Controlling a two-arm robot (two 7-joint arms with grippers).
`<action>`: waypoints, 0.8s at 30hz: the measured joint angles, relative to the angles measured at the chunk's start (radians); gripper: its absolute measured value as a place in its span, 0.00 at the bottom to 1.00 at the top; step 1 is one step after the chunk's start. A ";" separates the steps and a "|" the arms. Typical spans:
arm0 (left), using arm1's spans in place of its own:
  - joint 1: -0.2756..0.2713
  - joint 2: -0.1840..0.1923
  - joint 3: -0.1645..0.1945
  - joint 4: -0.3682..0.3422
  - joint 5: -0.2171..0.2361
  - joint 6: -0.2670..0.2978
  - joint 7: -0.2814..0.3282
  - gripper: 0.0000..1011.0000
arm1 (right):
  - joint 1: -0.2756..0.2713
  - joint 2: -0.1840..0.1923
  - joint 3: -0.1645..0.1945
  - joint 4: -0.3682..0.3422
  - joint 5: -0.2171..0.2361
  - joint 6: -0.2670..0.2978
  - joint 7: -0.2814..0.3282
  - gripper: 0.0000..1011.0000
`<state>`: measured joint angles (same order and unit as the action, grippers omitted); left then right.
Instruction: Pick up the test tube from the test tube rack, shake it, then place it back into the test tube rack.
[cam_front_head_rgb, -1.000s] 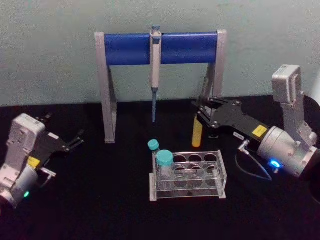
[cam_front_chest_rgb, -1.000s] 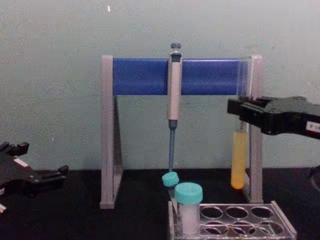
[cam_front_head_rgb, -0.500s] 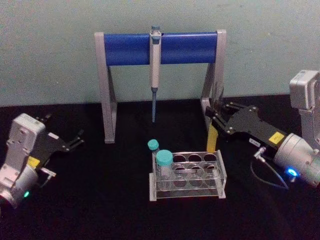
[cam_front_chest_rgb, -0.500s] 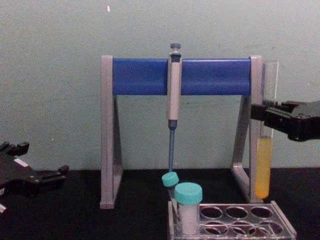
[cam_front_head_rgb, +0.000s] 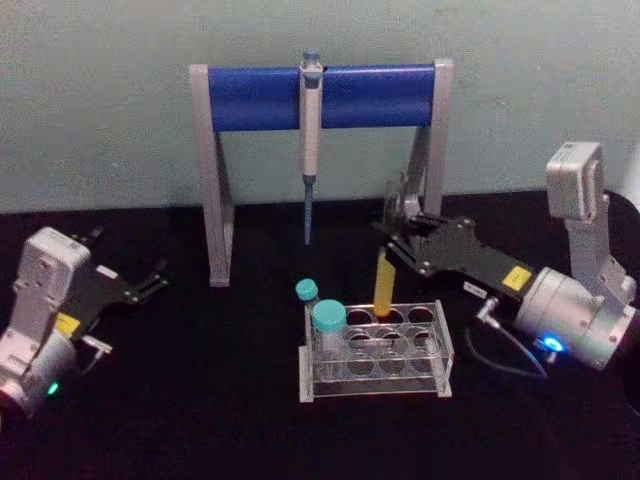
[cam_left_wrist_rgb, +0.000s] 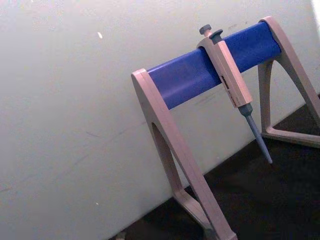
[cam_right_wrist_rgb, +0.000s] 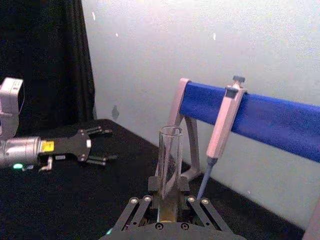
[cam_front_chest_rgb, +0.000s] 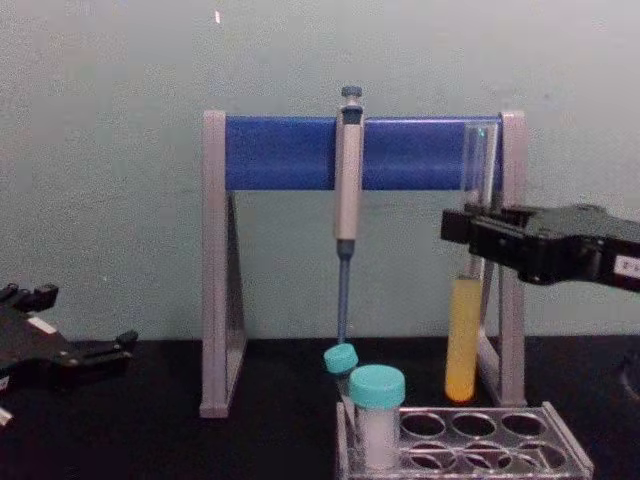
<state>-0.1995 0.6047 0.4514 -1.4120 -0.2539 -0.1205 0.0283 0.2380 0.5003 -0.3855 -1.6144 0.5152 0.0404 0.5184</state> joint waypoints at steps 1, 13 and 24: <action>0.000 0.000 0.000 0.000 0.000 0.000 0.000 1.00 | 0.006 -0.004 -0.002 0.007 0.000 -0.005 0.001 0.24; 0.000 0.000 0.000 0.000 0.000 0.000 0.000 1.00 | 0.067 -0.037 -0.004 0.099 -0.014 -0.047 -0.020 0.24; 0.000 0.000 0.000 0.000 0.000 0.000 0.000 1.00 | 0.060 -0.035 0.014 0.103 -0.025 -0.048 -0.045 0.24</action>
<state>-0.1995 0.6047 0.4514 -1.4120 -0.2539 -0.1205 0.0283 0.2980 0.4649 -0.3718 -1.5118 0.4904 -0.0078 0.4733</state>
